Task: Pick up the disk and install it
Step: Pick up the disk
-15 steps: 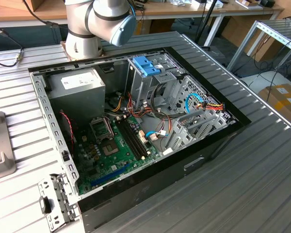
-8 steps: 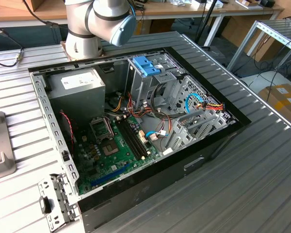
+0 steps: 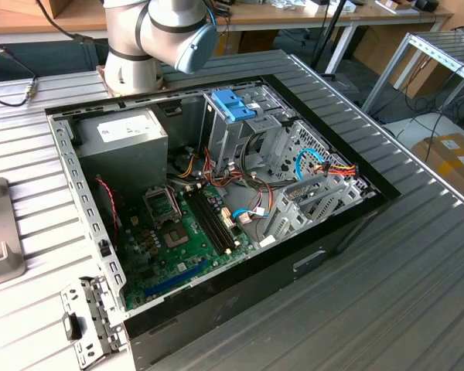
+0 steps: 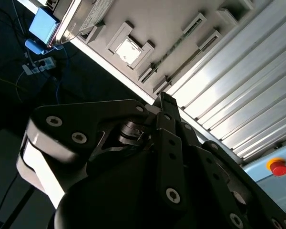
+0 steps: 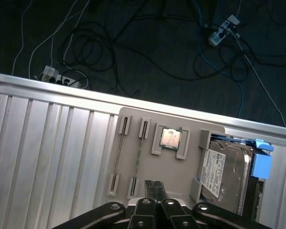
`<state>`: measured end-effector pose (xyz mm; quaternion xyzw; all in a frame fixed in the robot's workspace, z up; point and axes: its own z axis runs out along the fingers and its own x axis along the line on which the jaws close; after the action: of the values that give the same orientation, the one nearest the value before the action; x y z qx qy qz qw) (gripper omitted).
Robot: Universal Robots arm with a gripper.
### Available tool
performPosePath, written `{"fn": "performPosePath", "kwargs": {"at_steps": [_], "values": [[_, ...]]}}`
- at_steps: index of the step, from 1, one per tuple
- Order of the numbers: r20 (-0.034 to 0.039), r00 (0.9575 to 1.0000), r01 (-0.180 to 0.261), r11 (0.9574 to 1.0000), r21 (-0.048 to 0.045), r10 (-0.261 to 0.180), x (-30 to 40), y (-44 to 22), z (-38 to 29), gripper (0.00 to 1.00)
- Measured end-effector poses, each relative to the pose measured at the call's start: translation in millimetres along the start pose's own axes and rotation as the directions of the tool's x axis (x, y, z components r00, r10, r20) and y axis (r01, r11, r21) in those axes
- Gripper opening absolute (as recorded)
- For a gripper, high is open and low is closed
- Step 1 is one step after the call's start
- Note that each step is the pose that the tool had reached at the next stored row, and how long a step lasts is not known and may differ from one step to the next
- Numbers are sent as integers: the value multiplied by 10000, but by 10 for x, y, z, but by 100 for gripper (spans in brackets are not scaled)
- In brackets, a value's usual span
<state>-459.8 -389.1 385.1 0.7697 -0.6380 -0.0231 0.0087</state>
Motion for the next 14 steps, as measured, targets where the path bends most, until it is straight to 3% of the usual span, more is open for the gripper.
{"fn": "performPosePath", "kwargs": {"at_steps": [7, 10, 14], "values": [[-19, 9990, 440, 9990, -12, -440, 0, 0, 1, 10], [6, 9999, -150, 9999, 3, 150, 0, -1, 14, 10], [37, 9964, -845, 9964, 19, 845, 1, -1, 28, 10]]}}
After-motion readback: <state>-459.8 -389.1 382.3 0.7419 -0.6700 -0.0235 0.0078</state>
